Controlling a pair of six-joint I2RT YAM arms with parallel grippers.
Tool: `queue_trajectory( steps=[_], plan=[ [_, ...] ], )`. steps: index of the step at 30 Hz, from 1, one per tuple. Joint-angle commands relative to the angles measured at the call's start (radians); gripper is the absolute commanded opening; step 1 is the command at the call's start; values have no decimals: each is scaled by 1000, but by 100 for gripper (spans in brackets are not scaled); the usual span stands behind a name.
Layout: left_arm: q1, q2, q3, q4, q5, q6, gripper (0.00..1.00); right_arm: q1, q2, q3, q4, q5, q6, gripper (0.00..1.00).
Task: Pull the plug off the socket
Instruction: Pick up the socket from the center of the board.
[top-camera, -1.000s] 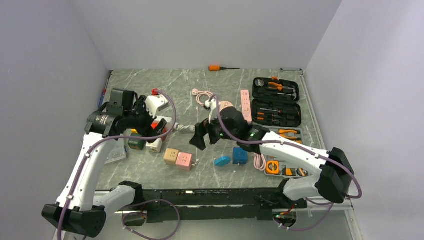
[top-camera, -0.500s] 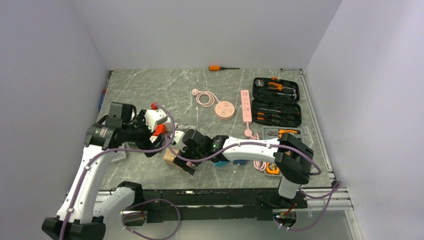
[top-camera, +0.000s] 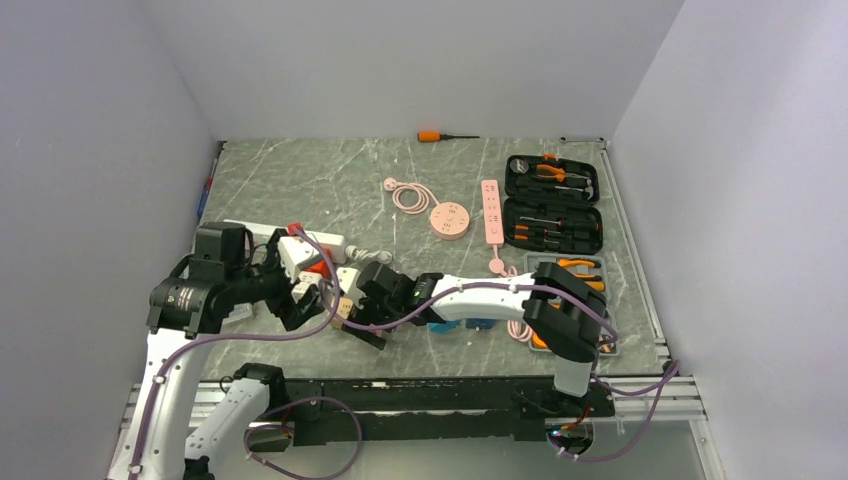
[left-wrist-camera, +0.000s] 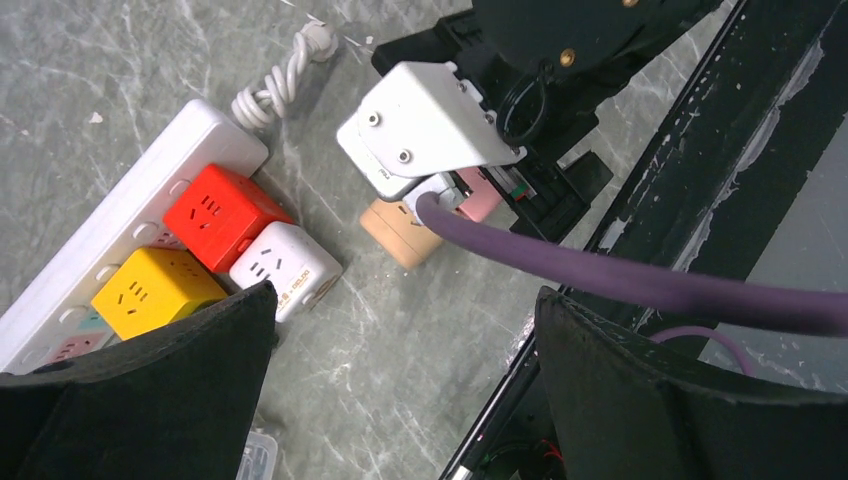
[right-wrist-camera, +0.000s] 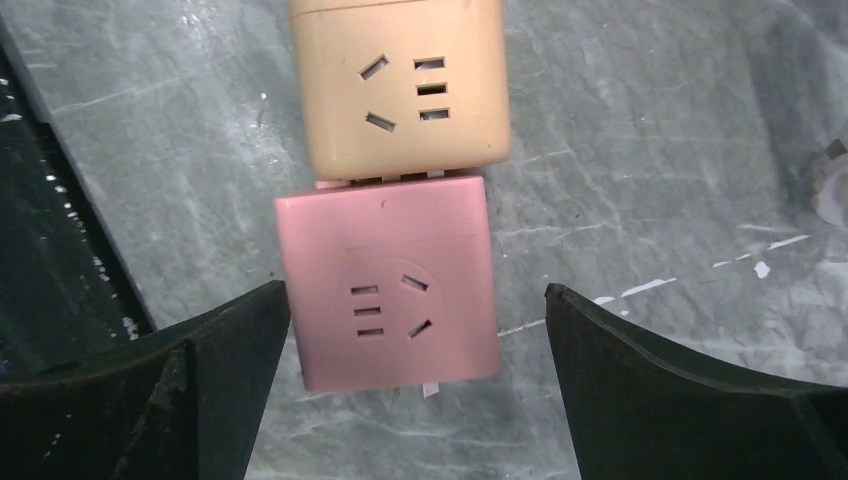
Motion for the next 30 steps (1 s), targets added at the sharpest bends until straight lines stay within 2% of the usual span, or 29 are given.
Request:
queue_trajectory(
  steps=[1, 3, 6, 13, 20, 25, 30],
  plan=[
    [37, -19, 42, 32, 46, 7, 99, 9, 36, 37, 70, -14, -30, 100],
    [48, -17, 55, 41, 46, 1, 99, 10, 48, 34, 89, -20, -28, 99],
    [59, -3, 70, 32, 66, 2, 99, 13, 66, 37, 107, -29, -28, 91],
    [68, 15, 89, 10, 97, 17, 99, 17, 63, -7, 171, -45, -25, 61],
    [70, 23, 92, 14, 108, 16, 99, 21, 53, -31, 160, -54, -28, 32],
    [71, 29, 69, 24, 113, 27, 99, 20, -3, -91, 158, -20, 9, 0],
    [70, 54, 54, 14, 130, 57, 99, 20, -161, -207, 191, 59, 103, 0]
  ],
)
